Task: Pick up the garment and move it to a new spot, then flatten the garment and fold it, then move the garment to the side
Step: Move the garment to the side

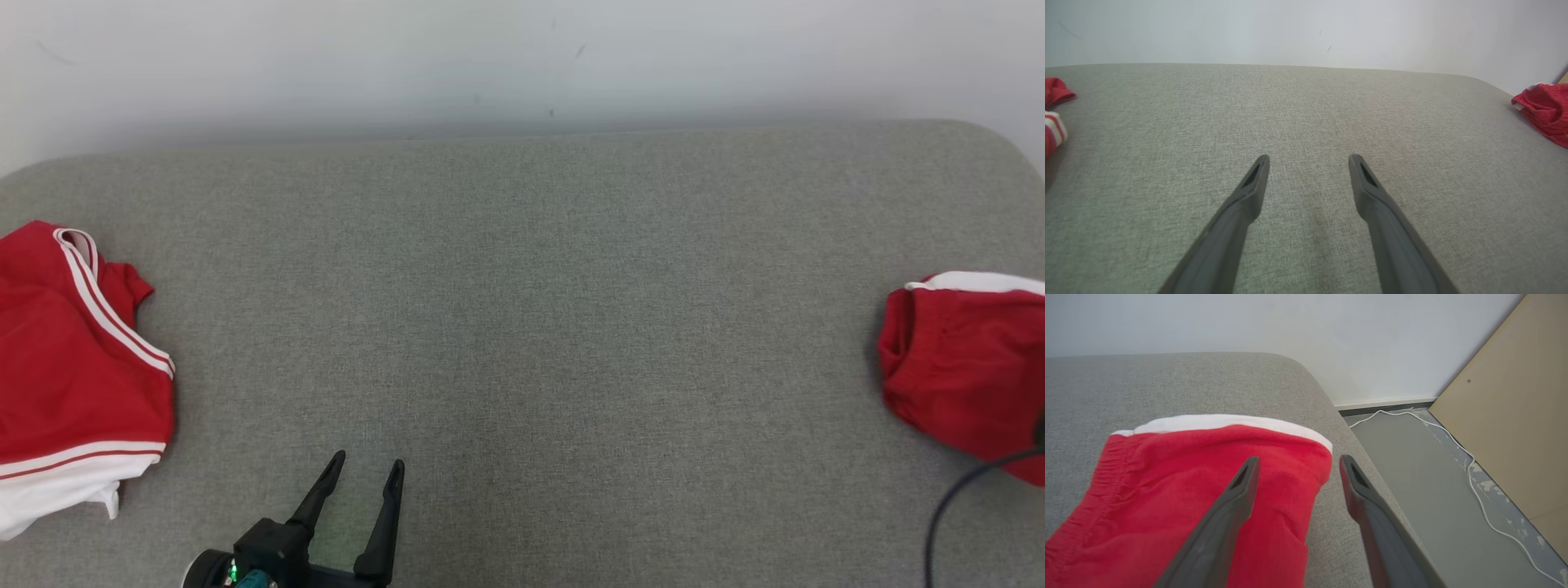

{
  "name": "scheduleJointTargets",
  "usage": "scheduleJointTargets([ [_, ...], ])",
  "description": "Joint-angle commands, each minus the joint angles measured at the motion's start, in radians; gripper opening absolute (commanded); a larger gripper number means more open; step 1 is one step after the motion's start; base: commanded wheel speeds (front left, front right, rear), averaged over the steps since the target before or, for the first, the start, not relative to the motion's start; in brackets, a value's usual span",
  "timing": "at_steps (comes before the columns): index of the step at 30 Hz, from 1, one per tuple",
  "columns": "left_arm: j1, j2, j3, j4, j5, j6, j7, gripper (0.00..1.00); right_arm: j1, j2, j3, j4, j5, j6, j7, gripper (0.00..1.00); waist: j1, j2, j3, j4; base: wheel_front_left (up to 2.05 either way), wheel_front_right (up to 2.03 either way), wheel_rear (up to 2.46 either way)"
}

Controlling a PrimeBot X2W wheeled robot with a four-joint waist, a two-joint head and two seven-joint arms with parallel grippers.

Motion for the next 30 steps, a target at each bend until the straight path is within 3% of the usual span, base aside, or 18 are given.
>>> scheduleJointTargets([
  [1,0.003,0.000,0.001,0.004,0.006,-0.003,-0.001,1.00,0.020,-0.019,-0.034,0.005,-0.025,-0.001,0.001,1.00,-0.0001,-0.0001,-0.002,-0.002,0.00,0.00,0.00],
  [5,0.004,0.001,0.002,0.009,0.005,-0.007,-0.001,1.00,0.044,-0.049,-0.171,0.005,-0.116,-0.001,0.002,1.00,-0.0001,-0.0001,-0.007,-0.004,0.00,0.00,0.00],
  [11,0.016,0.001,0.005,0.015,0.004,0.000,-0.001,1.00,0.088,0.024,-0.331,-0.087,-0.233,-0.001,-0.001,1.00,-0.0001,-0.0001,-0.032,-0.008,0.00,0.00,0.00],
  [15,0.030,0.001,0.002,0.021,-0.010,0.005,-0.001,1.00,0.142,0.100,-0.365,-0.162,-0.301,-0.001,-0.001,1.00,-0.0001,-0.0001,-0.061,-0.007,0.00,0.00,0.00],
  [22,0.054,0.001,-0.001,0.022,-0.022,0.014,-0.001,1.00,0.223,0.212,-0.421,-0.224,-0.317,-0.001,-0.001,1.00,-0.0001,-0.0001,-0.116,0.006,0.00,0.00,0.00],
  [30,0.080,0.000,0.022,0.019,-0.030,0.026,-0.001,1.00,0.297,0.346,-0.360,-0.354,-0.274,-0.001,-0.002,1.00,-0.0001,-0.0001,-0.152,0.015,0.00,0.00,0.00],
])
